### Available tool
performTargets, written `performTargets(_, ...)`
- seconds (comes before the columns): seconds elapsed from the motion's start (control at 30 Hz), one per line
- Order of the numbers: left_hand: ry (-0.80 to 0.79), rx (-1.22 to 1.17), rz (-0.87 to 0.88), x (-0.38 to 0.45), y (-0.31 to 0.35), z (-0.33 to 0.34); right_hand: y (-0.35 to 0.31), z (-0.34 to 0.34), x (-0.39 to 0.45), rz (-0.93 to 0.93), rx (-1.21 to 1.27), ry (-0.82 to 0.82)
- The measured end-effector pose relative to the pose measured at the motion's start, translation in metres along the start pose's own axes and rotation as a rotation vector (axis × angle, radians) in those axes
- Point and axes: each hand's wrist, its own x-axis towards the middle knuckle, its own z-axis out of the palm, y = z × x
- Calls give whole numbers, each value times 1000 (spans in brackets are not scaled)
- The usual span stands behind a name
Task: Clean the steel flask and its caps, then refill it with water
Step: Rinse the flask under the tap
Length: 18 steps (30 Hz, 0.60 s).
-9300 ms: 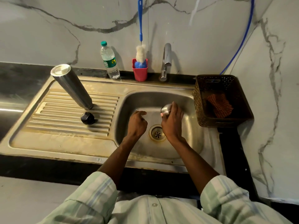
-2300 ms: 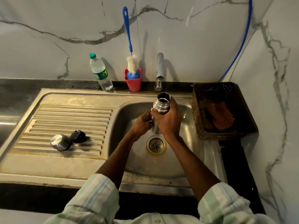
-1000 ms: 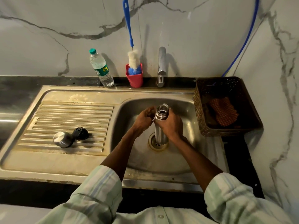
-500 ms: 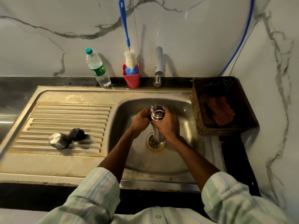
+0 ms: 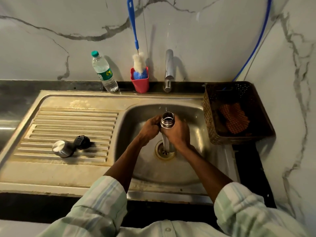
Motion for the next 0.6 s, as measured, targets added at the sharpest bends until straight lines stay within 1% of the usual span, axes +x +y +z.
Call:
performTargets(0.07, 1, -4, -7, 1, 0, -2, -4, -2, 1, -21, 71, 90)
performTargets(0.1, -10, -11, -11, 0, -2, -3, -3, 0, 3, 3, 115, 100)
performTargets(0.13, -25, -19, -19, 0, -6, -3, -1, 2, 5, 33, 141, 71)
performTargets(0.2, -63, -36, -26, 1, -11, -3, 5, 5, 12, 109, 115, -44)
performTargets(0.23, -89, -58, -43, 2, -15, -3, 7, 6, 13, 130, 107, -73)
performTargets(0.27, -122, -91, -64, 2, -19, -6, 10, 7, 17, 136, 115, -79)
performTargets(0.33, -241, -156, -102, 2, -25, -9, 11, 3, 25, 166, 168, -92)
performTargets(0.4, -330, -133, -149, -1, -27, -11, 13, -2, 36, 258, 243, -127)
performTargets(0.5, -312, -50, -224, 0, -24, -11, 20, -5, 47, 429, 328, -171)
performTargets(0.6, -347, -55, -266, 0, -22, -14, 28, -3, 48, 579, 448, -307)
